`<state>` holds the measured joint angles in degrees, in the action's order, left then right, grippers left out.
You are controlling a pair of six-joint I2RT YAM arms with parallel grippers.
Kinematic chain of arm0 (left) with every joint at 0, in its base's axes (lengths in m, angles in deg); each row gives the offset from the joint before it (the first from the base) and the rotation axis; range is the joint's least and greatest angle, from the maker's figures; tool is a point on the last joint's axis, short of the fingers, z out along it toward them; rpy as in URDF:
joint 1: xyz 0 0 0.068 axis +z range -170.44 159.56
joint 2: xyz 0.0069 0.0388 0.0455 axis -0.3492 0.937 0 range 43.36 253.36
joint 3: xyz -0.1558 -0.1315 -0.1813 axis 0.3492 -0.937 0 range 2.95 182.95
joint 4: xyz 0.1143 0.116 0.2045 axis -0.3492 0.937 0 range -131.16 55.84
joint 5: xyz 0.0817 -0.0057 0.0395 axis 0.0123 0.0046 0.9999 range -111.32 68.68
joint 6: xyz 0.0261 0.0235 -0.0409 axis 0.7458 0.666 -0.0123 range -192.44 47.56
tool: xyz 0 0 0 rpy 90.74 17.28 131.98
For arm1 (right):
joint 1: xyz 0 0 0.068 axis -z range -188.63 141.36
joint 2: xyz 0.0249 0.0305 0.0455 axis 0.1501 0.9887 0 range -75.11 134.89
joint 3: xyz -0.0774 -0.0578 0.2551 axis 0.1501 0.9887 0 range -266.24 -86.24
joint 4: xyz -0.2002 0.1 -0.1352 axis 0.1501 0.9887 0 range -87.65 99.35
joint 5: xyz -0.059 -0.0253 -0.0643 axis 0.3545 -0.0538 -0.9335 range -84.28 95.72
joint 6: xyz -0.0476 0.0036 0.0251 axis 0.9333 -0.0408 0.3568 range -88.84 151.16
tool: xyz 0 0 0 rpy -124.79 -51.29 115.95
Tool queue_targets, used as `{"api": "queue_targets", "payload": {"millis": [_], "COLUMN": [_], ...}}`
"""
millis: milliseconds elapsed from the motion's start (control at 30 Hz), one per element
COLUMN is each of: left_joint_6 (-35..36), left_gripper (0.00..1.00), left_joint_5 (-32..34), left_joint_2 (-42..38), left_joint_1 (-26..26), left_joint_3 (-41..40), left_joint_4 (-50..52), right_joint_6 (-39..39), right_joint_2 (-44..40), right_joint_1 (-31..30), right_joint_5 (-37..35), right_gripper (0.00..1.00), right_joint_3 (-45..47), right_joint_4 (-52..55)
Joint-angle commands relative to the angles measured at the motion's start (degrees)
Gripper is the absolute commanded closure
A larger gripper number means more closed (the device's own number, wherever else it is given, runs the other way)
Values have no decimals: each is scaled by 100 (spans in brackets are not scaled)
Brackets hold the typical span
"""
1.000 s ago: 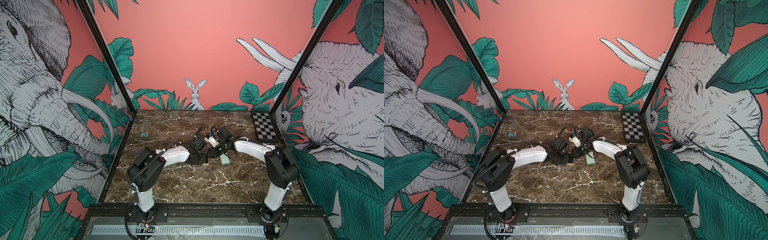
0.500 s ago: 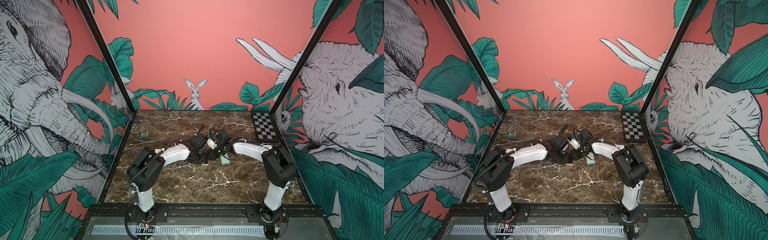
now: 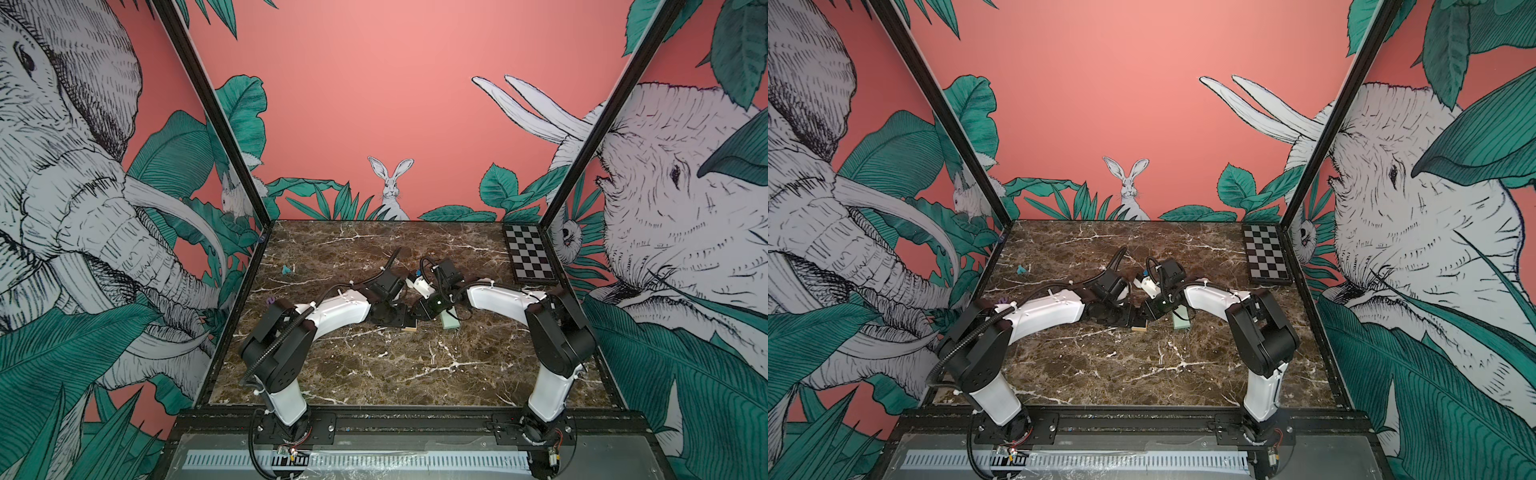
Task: Take the rings out of the lift-off lid box
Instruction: Take out the ring from the jewelry box.
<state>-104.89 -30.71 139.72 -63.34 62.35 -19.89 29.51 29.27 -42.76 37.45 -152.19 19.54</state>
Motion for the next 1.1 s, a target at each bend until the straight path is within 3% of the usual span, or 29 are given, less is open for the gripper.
{"api": "queue_targets", "payload": {"millis": [0, 333, 1067], "left_joint_6": [-322, -989, -1212], "left_gripper": [48, 55, 55], "left_joint_5": [-71, -11, -133], "left_joint_2": [-315, -302, -218], "left_joint_1": [33, 33, 83], "left_joint_3": [-284, -771, -824], "left_joint_4": [-274, -870, -1205], "right_joint_6": [252, 471, 525], "right_joint_2": [-143, -2, 485], "right_joint_1": [-41, -179, -216], "right_joint_5": [-37, -243, -158], "right_gripper": [71, 75, 75], "right_joint_3": [-97, -195, -396], "right_joint_4": [75, 119, -25]}}
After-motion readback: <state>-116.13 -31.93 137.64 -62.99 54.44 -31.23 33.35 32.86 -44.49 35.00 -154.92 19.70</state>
